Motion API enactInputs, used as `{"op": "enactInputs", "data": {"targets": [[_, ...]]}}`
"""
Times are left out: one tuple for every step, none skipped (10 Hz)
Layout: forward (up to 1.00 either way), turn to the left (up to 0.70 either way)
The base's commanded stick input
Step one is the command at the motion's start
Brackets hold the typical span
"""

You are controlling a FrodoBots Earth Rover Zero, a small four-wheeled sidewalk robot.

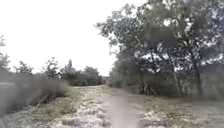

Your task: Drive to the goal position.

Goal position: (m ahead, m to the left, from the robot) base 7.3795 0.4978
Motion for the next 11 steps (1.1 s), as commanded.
{"op": "enactInputs", "data": {"targets": [[0.85,0.16],[0.85,0.14],[0.85,0.34],[0.85,0.34],[0.85,0.01],[0.85,0.24],[0.85,0.15],[0.85,0.0],[0.85,0.05],[0.85,0.31],[0.85,0.0]]}}
